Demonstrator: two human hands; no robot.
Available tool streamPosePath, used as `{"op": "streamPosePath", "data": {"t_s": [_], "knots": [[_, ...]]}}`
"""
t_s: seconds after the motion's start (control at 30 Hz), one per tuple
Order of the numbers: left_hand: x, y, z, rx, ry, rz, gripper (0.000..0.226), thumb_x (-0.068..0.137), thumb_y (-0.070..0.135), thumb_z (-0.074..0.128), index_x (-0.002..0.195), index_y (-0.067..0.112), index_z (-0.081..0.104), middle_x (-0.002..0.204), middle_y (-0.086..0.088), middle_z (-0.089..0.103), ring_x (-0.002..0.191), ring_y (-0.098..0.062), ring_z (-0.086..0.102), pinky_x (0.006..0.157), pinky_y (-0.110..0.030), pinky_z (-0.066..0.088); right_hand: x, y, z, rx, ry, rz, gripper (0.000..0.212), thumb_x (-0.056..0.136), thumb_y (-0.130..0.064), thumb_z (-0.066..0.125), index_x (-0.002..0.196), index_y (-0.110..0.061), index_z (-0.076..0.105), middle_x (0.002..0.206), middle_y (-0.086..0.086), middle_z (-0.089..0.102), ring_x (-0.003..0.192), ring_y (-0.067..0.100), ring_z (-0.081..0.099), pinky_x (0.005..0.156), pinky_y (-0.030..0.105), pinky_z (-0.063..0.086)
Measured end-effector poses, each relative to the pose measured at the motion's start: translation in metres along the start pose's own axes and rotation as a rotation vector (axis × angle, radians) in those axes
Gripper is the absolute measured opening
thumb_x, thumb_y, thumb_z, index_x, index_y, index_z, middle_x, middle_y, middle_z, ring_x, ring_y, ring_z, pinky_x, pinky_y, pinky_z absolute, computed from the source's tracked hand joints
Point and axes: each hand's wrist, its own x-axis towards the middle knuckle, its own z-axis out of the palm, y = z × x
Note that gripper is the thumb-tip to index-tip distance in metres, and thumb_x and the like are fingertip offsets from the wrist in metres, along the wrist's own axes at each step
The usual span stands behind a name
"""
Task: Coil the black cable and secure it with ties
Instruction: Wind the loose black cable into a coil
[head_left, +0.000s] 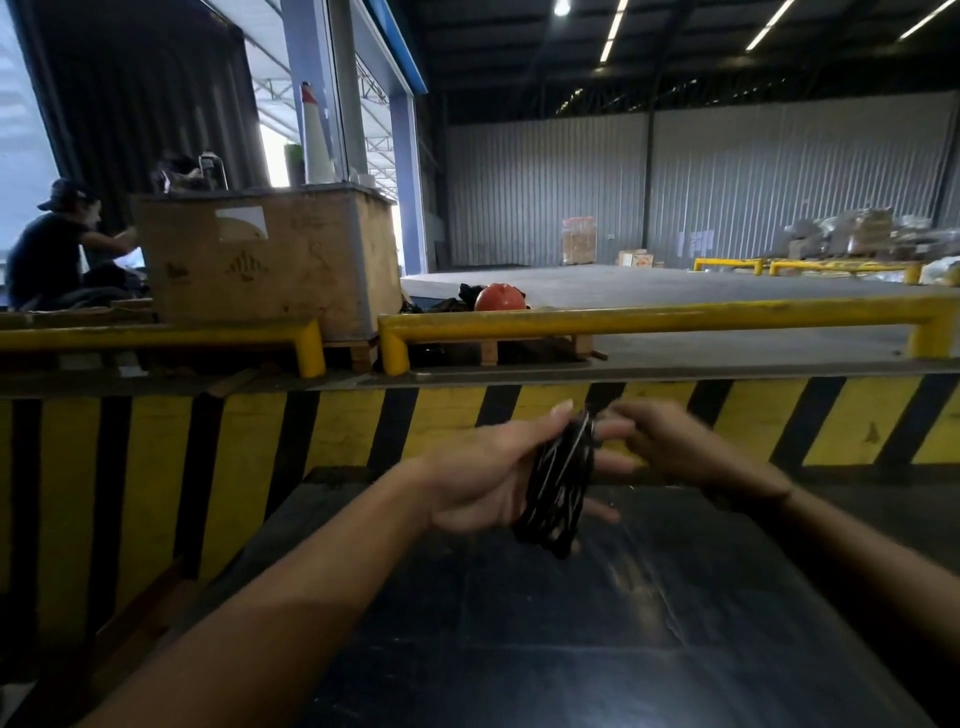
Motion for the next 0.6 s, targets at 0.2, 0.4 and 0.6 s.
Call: {"op": "streamPosePath", "data": {"t_s": [0.2,0.4,0.6], "knots": [[0.047,0.005,0.007,0.114,0.353,0.089,0.045,0.097,0.050,0.022,0.136,0.038,0.042,0.143,-0.002,0.042,0.114,-0.020,0.055,0.083,-0.030,0.051,-0.076,-0.032,0.112,-0.051,-0.267,-0.234,0.017,0.097,-0.035,0.038,0.101,-0.021,0.046,0.091,0.004,0.063,0.073,0.012,0.058,0.063,0.020,0.042],[0.063,-0.043,0.000,0.787,0.466,-0.112,0.047,0.097,0.051,0.023,0.138,0.035,0.042,0.146,0.000,0.043,0.134,-0.019,0.038,0.095,-0.026,0.033,-0.103,-0.027,0.054,-0.278,-0.341,-0.202,0.020,0.097,-0.037,0.038,0.106,-0.023,0.048,0.091,0.002,0.063,0.081,0.022,0.063,0.063,0.034,0.048],[0.049,-0.056,0.039,0.537,0.242,-0.266,0.042,0.091,0.060,0.027,0.113,0.043,0.059,0.106,0.001,0.064,0.087,-0.018,0.068,0.075,-0.030,0.053,-0.114,-0.003,-0.006,-0.128,-0.119,-0.326,0.017,0.094,-0.042,0.040,0.080,-0.048,0.048,0.068,-0.011,0.057,0.065,0.004,0.058,0.055,0.017,0.047]]}}
